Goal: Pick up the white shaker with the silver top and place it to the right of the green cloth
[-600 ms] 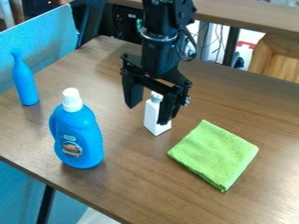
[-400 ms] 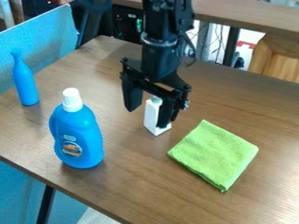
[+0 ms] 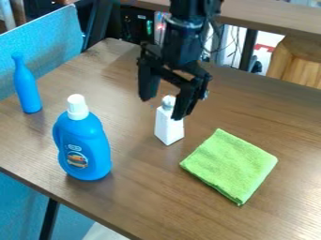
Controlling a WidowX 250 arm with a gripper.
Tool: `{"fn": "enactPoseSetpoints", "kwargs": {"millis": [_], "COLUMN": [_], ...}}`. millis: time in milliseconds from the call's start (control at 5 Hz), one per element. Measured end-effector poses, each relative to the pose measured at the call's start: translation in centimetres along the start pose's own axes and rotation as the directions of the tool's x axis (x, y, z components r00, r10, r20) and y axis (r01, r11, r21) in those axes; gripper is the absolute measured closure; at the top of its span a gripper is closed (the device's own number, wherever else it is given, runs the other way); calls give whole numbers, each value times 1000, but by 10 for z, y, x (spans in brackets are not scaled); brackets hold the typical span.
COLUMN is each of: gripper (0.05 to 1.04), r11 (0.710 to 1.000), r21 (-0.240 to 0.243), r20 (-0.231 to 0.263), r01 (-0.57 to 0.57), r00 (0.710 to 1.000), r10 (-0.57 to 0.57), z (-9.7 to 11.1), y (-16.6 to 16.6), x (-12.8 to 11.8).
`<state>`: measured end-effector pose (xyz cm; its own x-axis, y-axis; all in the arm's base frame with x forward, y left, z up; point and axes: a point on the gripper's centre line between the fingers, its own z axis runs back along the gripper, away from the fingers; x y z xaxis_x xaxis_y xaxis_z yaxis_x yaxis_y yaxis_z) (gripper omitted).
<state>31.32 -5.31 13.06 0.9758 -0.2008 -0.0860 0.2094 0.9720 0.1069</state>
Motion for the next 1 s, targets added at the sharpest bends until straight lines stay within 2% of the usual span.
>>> {"fn": "enactPoseSetpoints", "kwargs": {"millis": [200,400,800,1000], "gripper": [79,79,79,79], "r11": [1000,999,999,999], "r21": [10,36,39,30], "r20": [-7,-84,-161,-184], "r01": [23,16,19,20], "r00": [1000,996,987,983], "r10": [-22,-13,-12,-14], "z": [-1,-9,-17,-22], "y": [4,16,27,28], "x": [7,12,26,28]}}
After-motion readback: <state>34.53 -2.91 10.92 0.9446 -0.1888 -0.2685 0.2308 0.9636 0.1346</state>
